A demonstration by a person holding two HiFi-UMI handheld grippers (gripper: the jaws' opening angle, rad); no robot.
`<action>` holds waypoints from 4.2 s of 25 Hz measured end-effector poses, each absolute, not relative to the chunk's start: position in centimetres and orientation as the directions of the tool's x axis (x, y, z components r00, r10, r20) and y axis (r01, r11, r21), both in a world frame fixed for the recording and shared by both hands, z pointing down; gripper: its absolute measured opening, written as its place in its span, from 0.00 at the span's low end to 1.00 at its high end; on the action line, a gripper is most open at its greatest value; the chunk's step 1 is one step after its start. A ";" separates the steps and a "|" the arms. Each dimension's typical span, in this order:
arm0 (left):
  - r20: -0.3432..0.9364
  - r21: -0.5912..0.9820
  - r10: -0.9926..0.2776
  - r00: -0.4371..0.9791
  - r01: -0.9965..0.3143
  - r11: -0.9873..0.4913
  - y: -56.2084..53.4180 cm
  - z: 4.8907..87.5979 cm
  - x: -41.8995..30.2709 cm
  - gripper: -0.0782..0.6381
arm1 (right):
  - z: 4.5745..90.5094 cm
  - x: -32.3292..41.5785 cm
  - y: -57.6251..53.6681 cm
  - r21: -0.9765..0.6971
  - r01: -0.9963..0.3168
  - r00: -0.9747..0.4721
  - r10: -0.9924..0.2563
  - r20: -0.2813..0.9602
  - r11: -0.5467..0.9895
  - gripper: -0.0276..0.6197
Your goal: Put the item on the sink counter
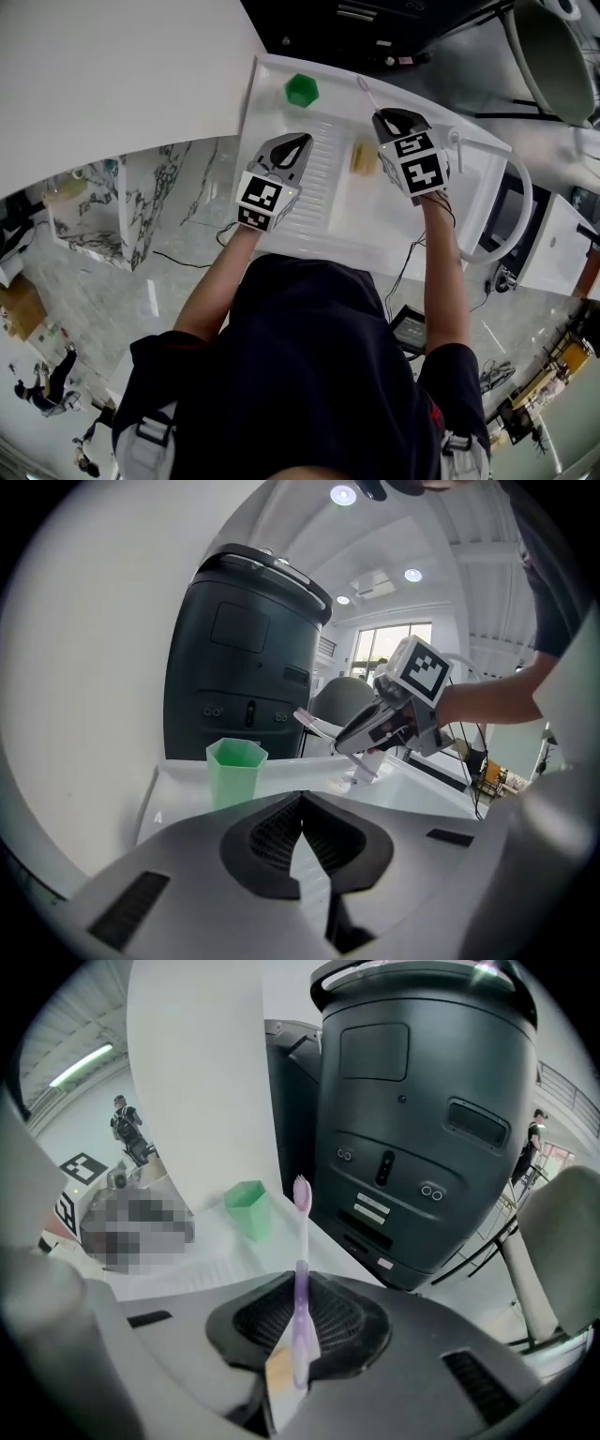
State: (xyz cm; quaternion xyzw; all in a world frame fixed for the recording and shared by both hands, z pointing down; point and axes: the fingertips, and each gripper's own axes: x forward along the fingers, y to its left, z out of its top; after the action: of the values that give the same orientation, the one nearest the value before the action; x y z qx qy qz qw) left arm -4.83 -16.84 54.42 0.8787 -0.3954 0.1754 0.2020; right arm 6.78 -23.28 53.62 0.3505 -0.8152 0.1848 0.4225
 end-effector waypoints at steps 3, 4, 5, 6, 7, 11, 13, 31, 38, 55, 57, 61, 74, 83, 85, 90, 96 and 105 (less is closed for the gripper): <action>0.467 0.220 -0.617 0.634 -0.759 -0.613 -16.7 54.3 -4.8 0.13 | 54.2 6.5 -23.4 0.010 -0.687 -0.393 -0.382 0.837 0.727 0.14; 0.469 0.222 -0.615 0.633 -0.759 -0.612 -16.7 54.4 -5.0 0.13 | 54.4 6.4 -23.5 0.013 -0.676 -0.391 -0.374 0.841 0.736 0.14; 0.472 0.224 -0.614 0.632 -0.760 -0.610 -16.6 54.5 -5.1 0.13 | 54.6 6.4 -23.7 0.016 -0.667 -0.390 -0.367 0.845 0.745 0.14; 0.473 0.225 -0.615 0.631 -0.761 -0.608 -16.7 54.6 -5.3 0.13 | 54.9 6.4 -23.8 0.021 -0.658 -0.386 -0.361 0.849 0.753 0.14; 0.472 0.225 -0.616 0.631 -0.762 -0.607 -16.7 54.6 -5.4 0.13 | 55.1 6.4 -24.0 0.027 -0.648 -0.382 -0.355 0.853 0.761 0.14; 0.465 0.224 -0.621 0.631 -0.763 -0.607 -16.9 54.3 -5.5 0.13 | 55.7 6.2 -24.5 0.065 -0.603 -0.356 -0.341 0.870 0.795 0.14; 0.465 0.228 -0.618 0.633 -0.761 -0.608 -16.9 54.4 -5.3 0.13 | 56.0 5.9 -24.5 0.080 -0.574 -0.348 -0.331 0.877 0.815 0.14; 0.475 0.261 -0.604 0.640 -0.758 -0.598 -17.0 54.8 -5.1 0.13 | 60.0 5.2 -24.1 0.079 -0.428 -0.280 -0.215 0.936 0.900 0.14; 0.478 0.280 -0.602 0.640 -0.760 -0.586 -16.8 55.0 -5.2 0.13 | 61.2 5.2 -23.9 0.058 -0.427 -0.271 -0.188 0.944 0.903 0.14; 0.500 0.282 -0.587 0.637 -0.761 -0.585 -16.9 55.8 -5.1 0.13 | 63.4 5.2 -23.5 0.044 -0.406 -0.254 -0.159 0.954 0.913 0.14; 0.503 0.287 -0.582 0.639 -0.759 -0.584 -16.8 56.0 -5.1 0.13 | 63.6 5.2 -23.4 0.046 -0.403 -0.251 -0.158 0.955 0.914 0.14; 0.502 0.299 -0.579 0.643 -0.757 -0.582 -16.7 56.2 -5.0 0.13 | 63.8 5.1 -23.4 0.048 -0.393 -0.248 -0.156 0.956 0.918 0.14; 0.506 0.315 -0.561 0.655 -0.746 -0.587 -16.5 56.5 -4.6 0.13 | 63.7 5.1 -23.7 0.082 -0.359 -0.237 -0.176 0.955 0.930 0.14; 0.507 0.329 -0.556 0.659 -0.744 -0.582 -16.6 56.7 -4.6 0.13 | 63.7 5.0 -24.1 0.109 -0.303 -0.218 -0.180 0.959 0.947 0.14; 0.510 0.325 -0.557 0.656 -0.746 -0.582 -16.5 56.7 -4.6 0.13 | 63.7 5.0 -24.3 0.118 -0.295 -0.212 -0.185 0.960 0.948 0.14; 0.513 0.323 -0.556 0.654 -0.747 -0.581 -16.5 56.8 -4.6 0.13 | 63.6 4.8 -24.3 0.113 -0.282 -0.217 -0.178 0.960 0.953 0.14; 0.514 0.321 -0.551 0.658 -0.743 -0.588 -16.4 56.8 -4.5 0.13 | 63.8 5.0 -24.3 0.109 -0.288 -0.216 -0.176 0.960 0.951 0.14; 0.519 0.320 -0.545 0.659 -0.740 -0.592 -16.2 57.1 -4.4 0.13 | 63.8 5.0 -24.1 0.107 -0.297 -0.222 -0.177 0.959 0.949 0.14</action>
State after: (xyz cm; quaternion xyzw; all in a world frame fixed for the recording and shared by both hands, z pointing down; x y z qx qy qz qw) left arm -4.43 -16.24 57.06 0.8723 -0.3682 0.1867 0.2620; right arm 4.95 -24.15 63.78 0.1518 -0.7802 0.0494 0.6049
